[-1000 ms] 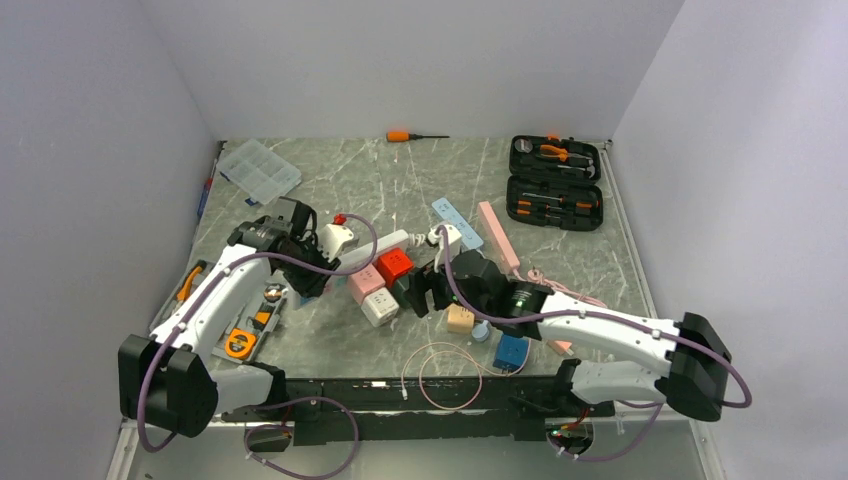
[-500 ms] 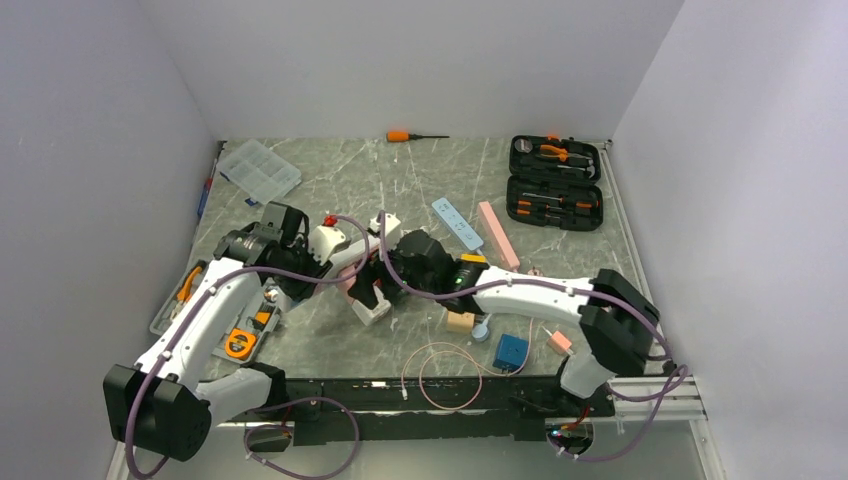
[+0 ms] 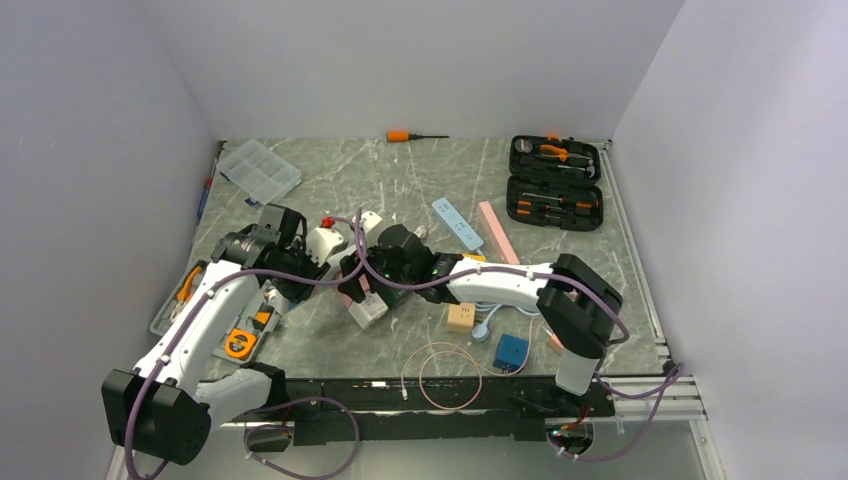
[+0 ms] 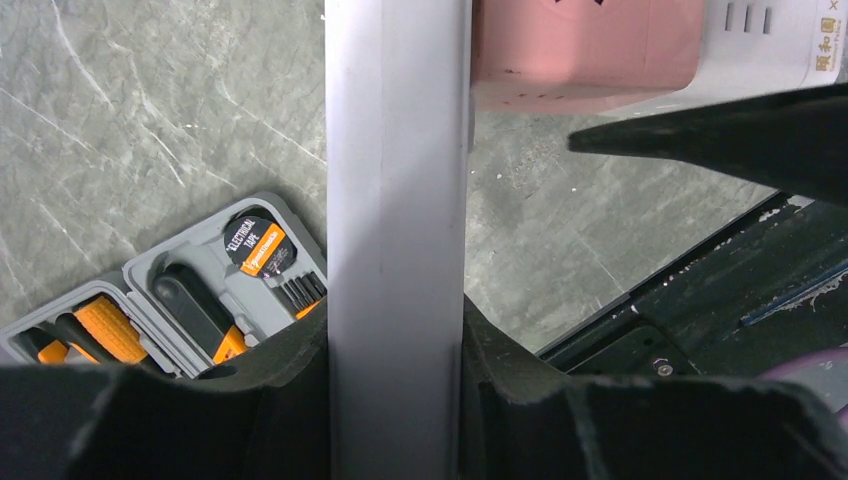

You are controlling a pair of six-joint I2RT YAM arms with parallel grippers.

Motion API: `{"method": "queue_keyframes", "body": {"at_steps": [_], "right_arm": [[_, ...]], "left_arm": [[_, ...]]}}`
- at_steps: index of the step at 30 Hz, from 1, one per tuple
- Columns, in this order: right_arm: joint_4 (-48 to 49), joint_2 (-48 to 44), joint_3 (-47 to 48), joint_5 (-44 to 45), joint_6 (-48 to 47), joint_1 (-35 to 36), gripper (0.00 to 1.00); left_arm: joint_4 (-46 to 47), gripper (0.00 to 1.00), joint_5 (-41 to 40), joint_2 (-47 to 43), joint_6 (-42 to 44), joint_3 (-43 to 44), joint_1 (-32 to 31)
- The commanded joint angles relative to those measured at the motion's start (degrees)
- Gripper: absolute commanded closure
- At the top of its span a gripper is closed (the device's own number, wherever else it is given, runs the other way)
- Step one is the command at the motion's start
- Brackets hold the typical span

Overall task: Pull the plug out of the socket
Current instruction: Remove the plug from the socket.

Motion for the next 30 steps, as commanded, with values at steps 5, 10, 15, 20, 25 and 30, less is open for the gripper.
{"method": "queue_keyframes", "body": {"at_steps": [5,10,15,20,25,30], "right_arm": [[1.98,4.27,3.46,-0.53,-0.68,-0.16,0.20],[1.87,6.23,4.62,-0.68,-0.28,-0.18,0.25],[0.49,8.84,7.16,-0.50,0.01,-0.09,0.46],[-0.64,7.41,6.34,1.12,-0.03,0.26,0.88],[-0.83,4.39,3.08,1.89,0.15,0.52,0.98],[-1.02,2.09,-0.14,2.07,0.29,1.65,1.00]], "left_arm": [[7.09,1.00,6.62,-2.97,-2.71,3.57,1.09],[7.99,1.00,6.36,-2.74,-3.62,3.80,1.75],[8.34,1.00,5.52,-2.32,-4.49,4.36,2.92],[10.95,1.00,-2.79,-2.20,-5.04,2.33,3.13],[13.96,1.00,-11.34,-0.81,-5.10,0.75,3.13],[14.44,1.00,-12.57,-0.04,-4.84,0.22,3.06]]}}
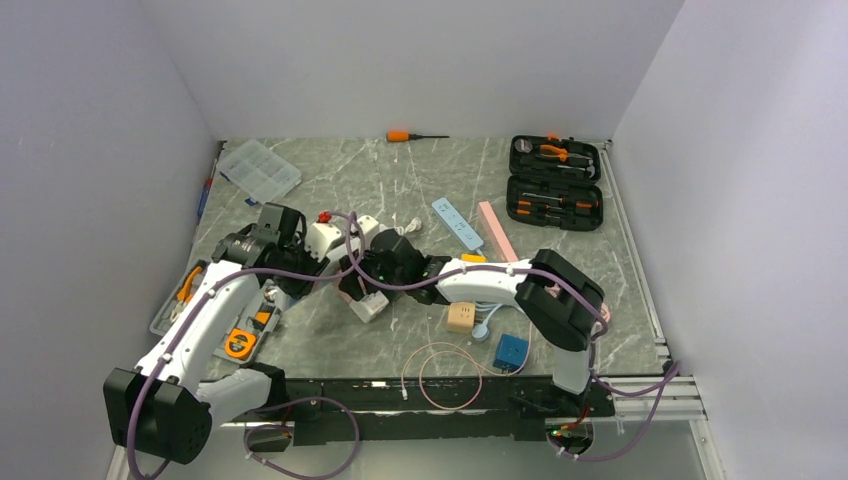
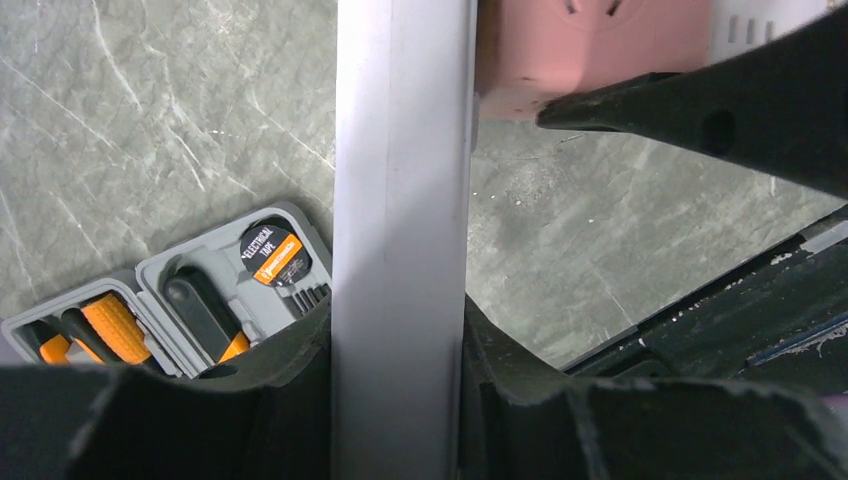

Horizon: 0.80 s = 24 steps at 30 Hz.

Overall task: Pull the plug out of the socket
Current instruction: Remove the plug from the socket.

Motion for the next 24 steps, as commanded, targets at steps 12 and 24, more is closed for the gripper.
{"method": "queue_keyframes", "body": {"at_steps": [12,24], "right_arm": [[-4.34,-10.13,-9.03,0.12,-1.97,4.07,0.98],[-9.92,-14.16,-9.21,0.85,-4.35,3.33,0.08]], "left_arm": [[10.99,1.00,-10.06,0.22,-2.38,0.66,1.38],[11.52,1.00,-4.32,-0.41,-0.76,-3.70,1.36]]}}
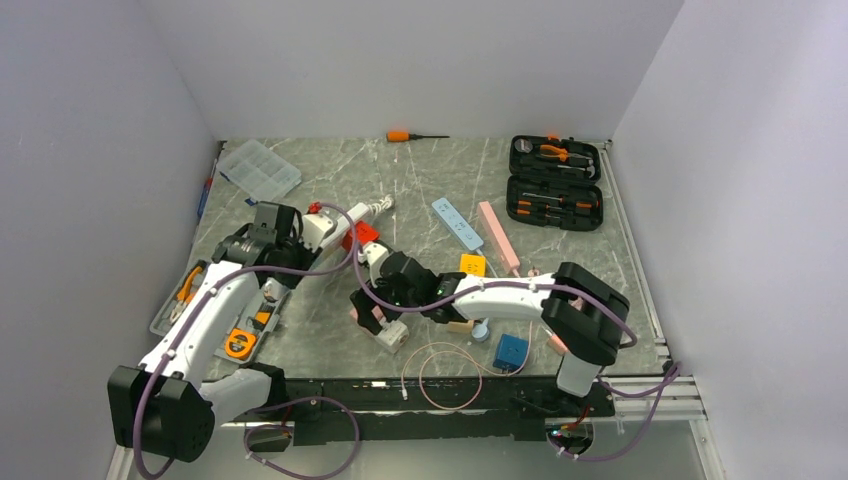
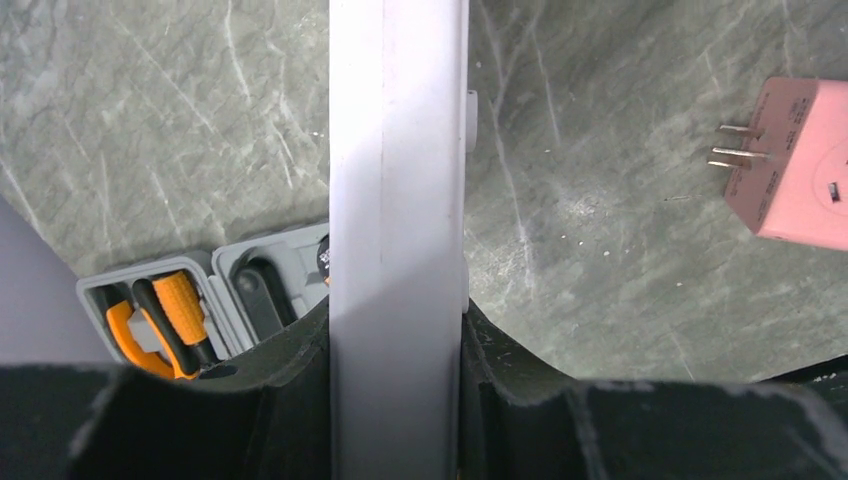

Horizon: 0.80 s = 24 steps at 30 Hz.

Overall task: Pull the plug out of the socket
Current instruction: Remove the plug from the socket.

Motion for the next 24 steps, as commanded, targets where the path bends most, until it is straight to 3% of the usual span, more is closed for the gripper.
{"method": "queue_keyframes", "body": {"at_steps": [1,10,11,15,18,24], "right_arm": [[-2.14,-7.22,0.63,0.83,-2.56,-1.15,0.08],[-1.79,-13.27,0.92,-1.45,-2.19,-12.65,0.04],[-1.56,-13.24,0.97,-1.73,-2.09,-13.92,0.04],[-0.84,-12.98,0.71,-1.69,-2.54,-16.73,0.04],[-0.60,-12.01,0.98,-1.59,-3.27,-17.65,0.04],[-0.99,-8.52,3.84,-1.77,-4.52,-18.31,0.02]], "left_arm": [[4.06,1.00,2.54,-0.52,0.89,-2.25,-0.17],[4.66,0.99,3.69,6.43,3.56,-8.75,-0.17],[4.37,0.94,4.46,7.28,4.25,-9.29,-0.17],[4.43,0.50,6.93,8.22,6.01,-11.47,-0.40],[4.44,0.03,9.53,6.46,7.12,-10.84,-0.44],[5.49,0.01,16.28,6.27,5.27,-2.23,-0.43]]}}
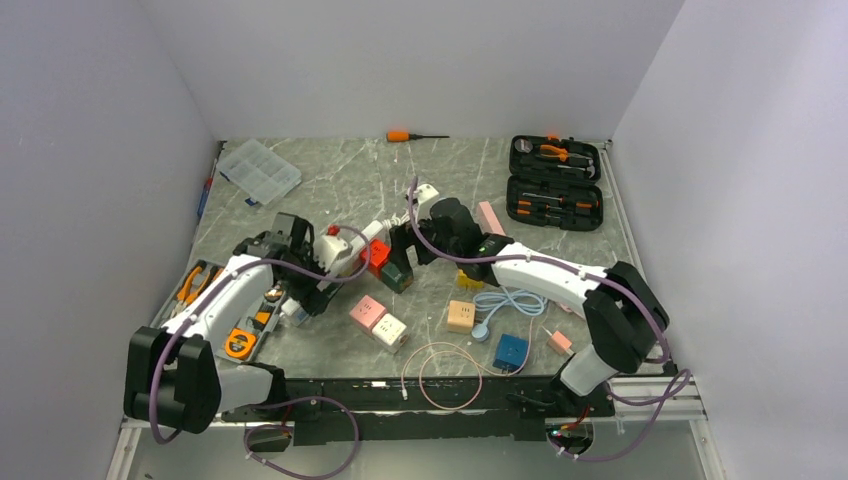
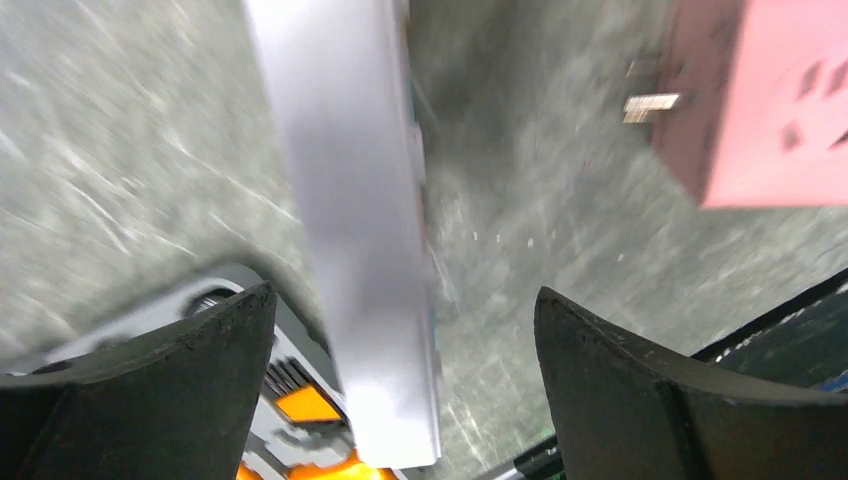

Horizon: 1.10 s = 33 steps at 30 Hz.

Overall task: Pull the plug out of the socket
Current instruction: Remove the plug from the socket.

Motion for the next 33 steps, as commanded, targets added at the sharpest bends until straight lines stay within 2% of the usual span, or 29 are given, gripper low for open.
{"method": "queue_keyframes", "body": {"at_steps": [1,5,10,16,17,19,20,22,23,24,28,33], "right_arm": [[1.39,2.68,3.88,-0.56,-1.76,-0.37,0.02],[1.77,3.94,4.60,-0.02,-1.29,-0.41,0.02],[2.57,4.87,4.19,-0.29,-0.76,-0.39,0.03],[3.15,7.34,5.17,-0.62,-1.09,-0.30,0.04],[3.31,7.91,5.40,-0.66,-1.18,-0.23,0.04],[3.61,9.27,5.98,-0.63,-1.20,-0.14,0.04],[3.97,9.98,6.22,-0.63,-1.13,-0.08,0.04],[4.67,11.62,6.70,-0.59,-1.15,0.24,0.04],[5.09,12.22,6.94,-0.35,-1.19,0.54,0.05],[5.46,12.99,7.29,-0.03,-1.27,0.80,0.04],[8.19,14.59,7.34,0.89,-1.16,1.72,0.04],[13.04,15.42,6.31,0.46,0.14,2.21,0.02]], "left_arm": [[3.56,0.01,8.30,-0.36,-1.65,8.08,-0.11],[8.36,0.01,12.92,5.35,-3.40,11.05,-0.30],[9.18,0.00,12.95,16.41,-2.14,14.74,-0.58],[11.86,0.01,12.43,19.91,-0.75,12.79,-0.76],[12.28,0.04,12.45,19.75,-0.62,12.09,-0.76],[13.11,0.17,11.96,19.05,-0.34,11.01,-0.76],[13.35,0.29,11.52,18.90,-0.48,10.56,-0.76],[13.39,0.62,10.63,18.90,-1.17,10.19,-0.74],[13.20,0.86,10.49,19.02,-1.48,10.09,-0.73],[13.04,0.99,10.17,19.20,-1.64,10.02,-0.80],[12.12,1.00,9.77,19.38,-2.39,10.47,-0.93],[8.50,1.00,10.24,17.83,-3.79,15.34,-1.34]]}}
